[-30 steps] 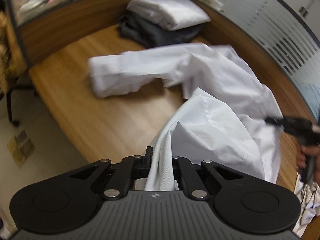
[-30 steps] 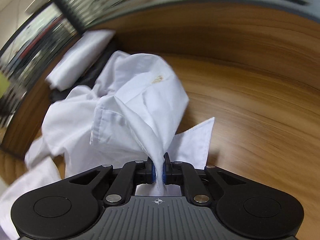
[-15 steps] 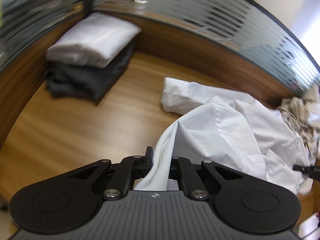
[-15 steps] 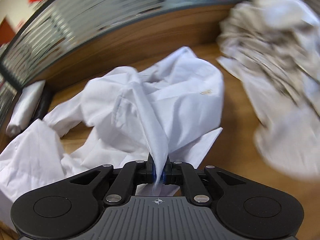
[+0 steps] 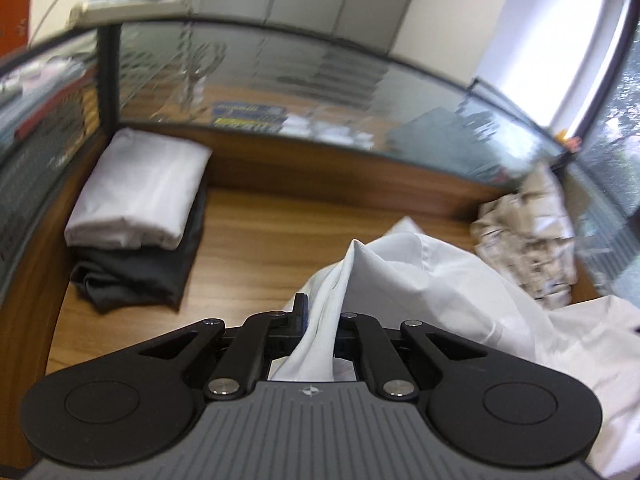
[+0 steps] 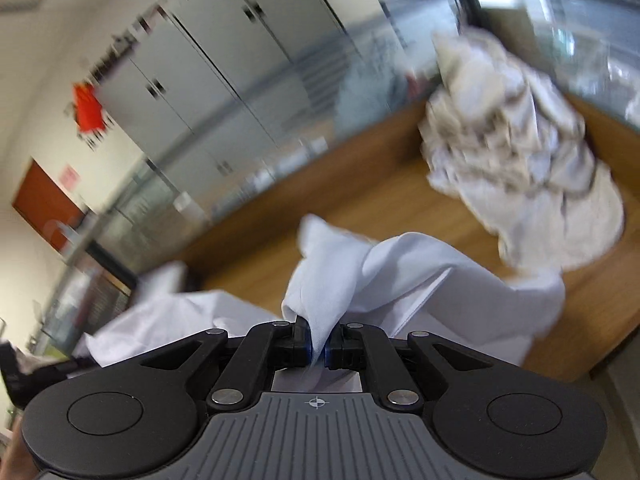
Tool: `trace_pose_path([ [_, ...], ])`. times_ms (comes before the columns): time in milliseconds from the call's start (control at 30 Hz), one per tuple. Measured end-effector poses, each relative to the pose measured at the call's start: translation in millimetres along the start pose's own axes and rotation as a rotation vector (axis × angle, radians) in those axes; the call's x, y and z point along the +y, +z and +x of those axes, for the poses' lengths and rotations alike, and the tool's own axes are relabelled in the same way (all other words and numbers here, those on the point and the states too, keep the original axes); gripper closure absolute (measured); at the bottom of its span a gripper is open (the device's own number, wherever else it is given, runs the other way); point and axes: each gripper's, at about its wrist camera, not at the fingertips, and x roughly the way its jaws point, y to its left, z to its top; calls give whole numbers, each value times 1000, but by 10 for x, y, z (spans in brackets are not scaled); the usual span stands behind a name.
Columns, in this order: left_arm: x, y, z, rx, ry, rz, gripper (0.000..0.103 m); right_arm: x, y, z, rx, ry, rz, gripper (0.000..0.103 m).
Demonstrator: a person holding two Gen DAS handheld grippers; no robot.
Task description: Fold clothes
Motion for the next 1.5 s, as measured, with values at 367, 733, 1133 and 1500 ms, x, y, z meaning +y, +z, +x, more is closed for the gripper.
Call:
trace_pose_path([
  [367, -20, 491, -728, 7, -14, -43, 98, 419, 1234, -179, -96, 148, -71, 94],
  [733, 100, 542, 947, 24, 213, -62, 98, 86, 1555, 2323, 106, 53, -138, 94],
  [1133, 583, 446, 2539, 78, 369, -101, 83, -255, 1537, 4345, 359, -70, -213, 89],
  [1500, 589, 552, 2356, -12, 308, -112, 22, -177, 1608, 4203, 365, -24, -320, 36],
])
